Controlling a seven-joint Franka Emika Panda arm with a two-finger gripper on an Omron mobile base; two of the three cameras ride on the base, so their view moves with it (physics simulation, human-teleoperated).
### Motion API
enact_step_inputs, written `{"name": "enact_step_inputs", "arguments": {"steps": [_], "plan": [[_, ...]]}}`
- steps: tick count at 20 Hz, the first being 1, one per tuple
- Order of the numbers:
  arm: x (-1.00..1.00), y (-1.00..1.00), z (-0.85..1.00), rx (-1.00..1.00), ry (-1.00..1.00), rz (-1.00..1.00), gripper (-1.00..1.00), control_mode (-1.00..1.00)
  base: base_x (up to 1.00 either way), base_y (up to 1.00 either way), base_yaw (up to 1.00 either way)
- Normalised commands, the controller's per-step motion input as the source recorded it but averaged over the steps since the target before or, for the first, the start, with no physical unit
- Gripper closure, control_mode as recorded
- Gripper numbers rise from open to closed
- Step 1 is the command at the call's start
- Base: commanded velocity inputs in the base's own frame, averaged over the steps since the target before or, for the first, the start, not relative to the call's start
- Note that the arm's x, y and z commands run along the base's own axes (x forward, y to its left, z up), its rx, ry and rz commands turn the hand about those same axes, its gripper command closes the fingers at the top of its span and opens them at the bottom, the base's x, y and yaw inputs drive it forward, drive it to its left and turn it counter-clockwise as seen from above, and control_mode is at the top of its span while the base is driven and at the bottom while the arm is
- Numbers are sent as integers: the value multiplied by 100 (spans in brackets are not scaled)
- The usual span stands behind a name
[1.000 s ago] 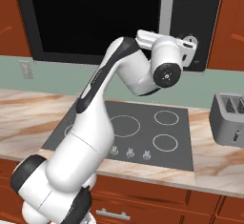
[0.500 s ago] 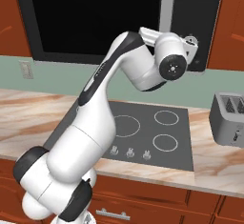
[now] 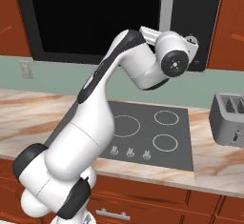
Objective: The microwave is finished heating the fish and bell pepper. Take the bowl containing the food and place it on the dining counter.
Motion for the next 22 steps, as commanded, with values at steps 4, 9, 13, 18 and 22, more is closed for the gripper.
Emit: {"name": "enact_step_inputs", "arguments": {"steps": [4,9,13,18,22], "plan": [[41,0,0,0,0,0,100,-100,0,0,0],[9,0,0,0,0,0,100,-100,0,0,0],[0,0,0,0,0,0,100,-100,0,0,0],[0,0,0,0,0,0,100,-100,0,0,0],[-4,0,0,0,0,0,100,-100,0,0,0]]}}
